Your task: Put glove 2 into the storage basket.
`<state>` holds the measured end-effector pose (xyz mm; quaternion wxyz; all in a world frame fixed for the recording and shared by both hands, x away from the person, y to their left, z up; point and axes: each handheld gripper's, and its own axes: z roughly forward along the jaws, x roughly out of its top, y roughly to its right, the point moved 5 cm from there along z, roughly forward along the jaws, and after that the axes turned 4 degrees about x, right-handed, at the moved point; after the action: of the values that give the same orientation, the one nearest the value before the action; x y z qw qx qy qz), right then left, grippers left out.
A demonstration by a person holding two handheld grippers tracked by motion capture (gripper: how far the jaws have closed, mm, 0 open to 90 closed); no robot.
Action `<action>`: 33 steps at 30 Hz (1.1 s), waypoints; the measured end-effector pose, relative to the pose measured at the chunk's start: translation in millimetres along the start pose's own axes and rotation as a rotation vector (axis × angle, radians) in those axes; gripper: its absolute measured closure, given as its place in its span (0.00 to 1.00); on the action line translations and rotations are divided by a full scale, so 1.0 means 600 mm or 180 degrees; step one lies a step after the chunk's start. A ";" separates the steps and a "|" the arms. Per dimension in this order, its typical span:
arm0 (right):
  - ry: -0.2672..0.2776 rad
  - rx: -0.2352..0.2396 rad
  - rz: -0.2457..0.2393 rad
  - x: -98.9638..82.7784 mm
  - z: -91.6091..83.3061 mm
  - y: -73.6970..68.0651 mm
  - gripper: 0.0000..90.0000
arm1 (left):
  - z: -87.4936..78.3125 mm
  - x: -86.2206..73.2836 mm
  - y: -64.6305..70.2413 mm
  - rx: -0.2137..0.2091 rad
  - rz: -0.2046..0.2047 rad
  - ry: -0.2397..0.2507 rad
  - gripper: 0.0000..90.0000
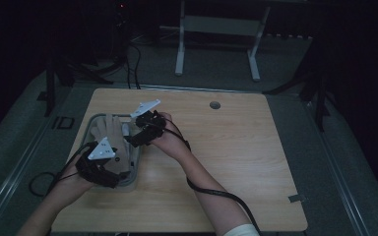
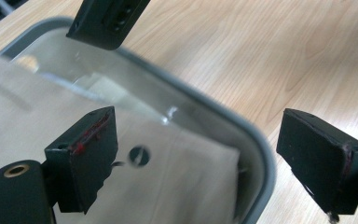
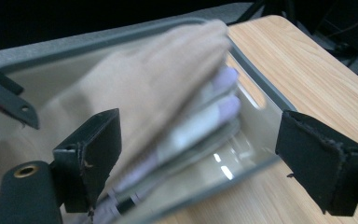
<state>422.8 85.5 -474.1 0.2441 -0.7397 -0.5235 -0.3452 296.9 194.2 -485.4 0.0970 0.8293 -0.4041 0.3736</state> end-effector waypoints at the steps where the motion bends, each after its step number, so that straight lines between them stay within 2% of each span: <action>1: 0.0003 0.0005 0.0000 -0.006 -0.005 0.002 0.16 | 0.003 0.004 0.004 -0.0010 0.0011 0.0005 0.14; 6: -0.0024 -0.0039 0.0008 -0.031 -0.024 0.012 0.16 | 0.015 0.022 0.023 -0.0045 0.0049 0.0034 0.14; 7: -0.0004 -0.0040 0.0023 -0.043 -0.035 0.019 0.16 | 0.020 0.032 0.035 -0.0084 0.0089 0.0064 0.14; 11: 0.0017 -0.0103 0.0064 -0.069 -0.056 0.032 0.16 | 0.034 0.050 0.058 -0.0177 0.0145 0.0128 0.14; 15: -0.0011 -0.0166 0.0064 -0.095 -0.076 0.038 0.16 | 0.050 0.063 0.081 -0.0349 0.0202 0.0148 0.14; 16: -0.0008 -0.0176 0.0070 -0.102 -0.081 0.040 0.16 | 0.050 0.063 0.081 -0.0349 0.0202 0.0148 0.14; 17: -0.0008 -0.0176 0.0070 -0.102 -0.081 0.040 0.16 | 0.055 0.065 0.087 -0.0368 0.0234 0.0138 0.14; 20: -0.0014 -0.0201 0.0105 -0.128 -0.096 0.044 0.16 | 0.072 0.072 0.107 -0.0452 0.0289 0.0139 0.14; 23: -0.0026 -0.0211 0.0128 -0.148 -0.105 0.045 0.16 | 0.084 0.077 0.121 -0.0482 0.0353 0.0160 0.14; 33: -0.0032 -0.0283 0.0225 -0.214 -0.140 0.054 0.16 | 0.122 0.084 0.162 -0.0667 0.0447 0.0175 0.14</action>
<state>404.6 -63.6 -518.7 0.2203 -0.7697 -0.4824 -0.3555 284.3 66.7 -515.3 0.1677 0.7737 -0.4951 0.3579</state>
